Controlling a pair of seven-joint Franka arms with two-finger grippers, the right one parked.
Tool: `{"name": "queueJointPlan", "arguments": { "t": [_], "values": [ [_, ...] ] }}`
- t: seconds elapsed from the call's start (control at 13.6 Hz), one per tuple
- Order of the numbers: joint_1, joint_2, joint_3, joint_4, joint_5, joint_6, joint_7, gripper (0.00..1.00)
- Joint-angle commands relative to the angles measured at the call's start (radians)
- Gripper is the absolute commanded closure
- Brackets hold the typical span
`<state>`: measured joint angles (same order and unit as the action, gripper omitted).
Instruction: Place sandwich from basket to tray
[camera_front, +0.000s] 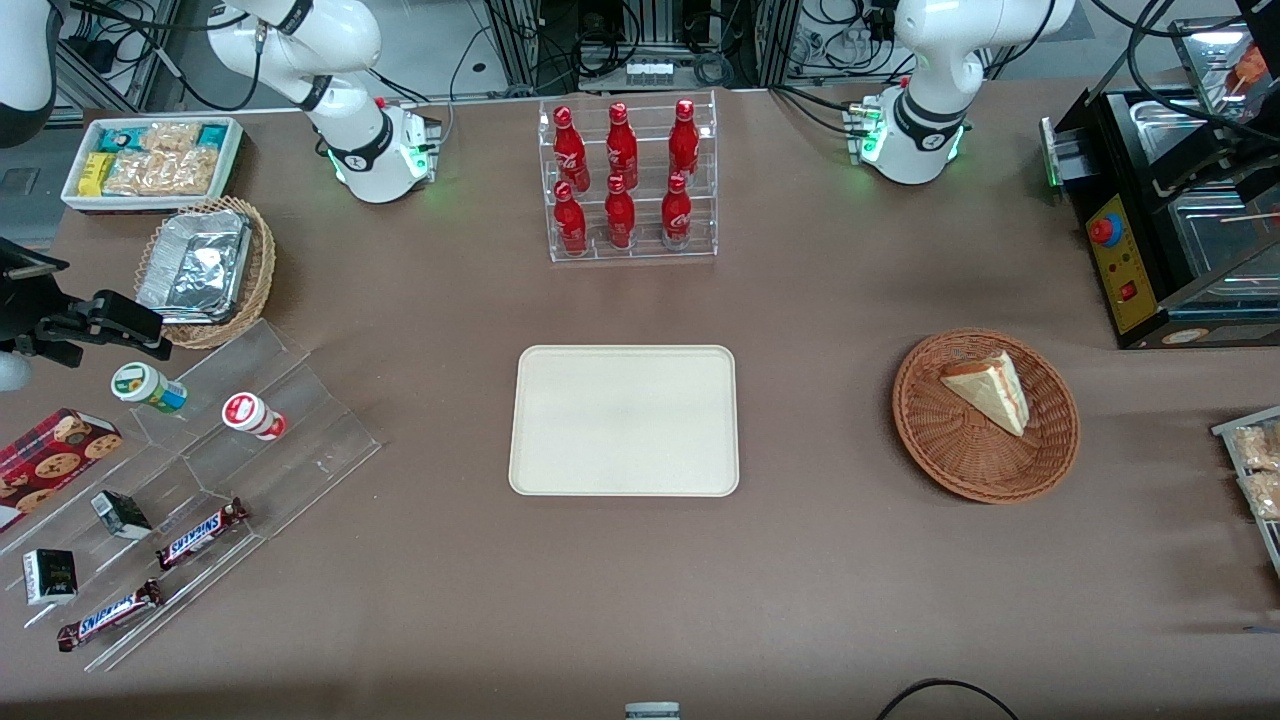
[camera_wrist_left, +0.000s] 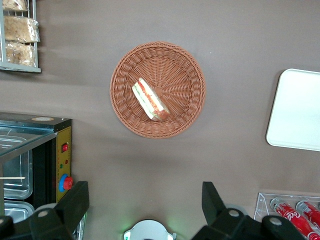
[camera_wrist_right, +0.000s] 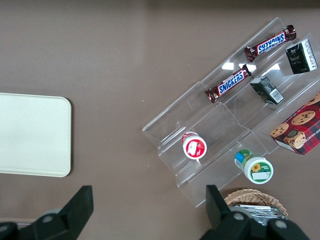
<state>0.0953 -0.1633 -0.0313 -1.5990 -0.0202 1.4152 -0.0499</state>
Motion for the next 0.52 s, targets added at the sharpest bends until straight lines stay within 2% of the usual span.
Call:
{"name": "queueJointPlan", "arguments": {
  "t": [0.0, 0.37, 0.44],
  "values": [
    [0.021, 0.030, -0.013, 0.042, -0.017, -0.028, 0.007, 0.00],
    [0.023, 0.125, -0.006, 0.024, 0.005, -0.016, -0.004, 0.00],
    [0.021, 0.154, -0.006, 0.019, 0.032, -0.007, -0.005, 0.00]
  ]
}}
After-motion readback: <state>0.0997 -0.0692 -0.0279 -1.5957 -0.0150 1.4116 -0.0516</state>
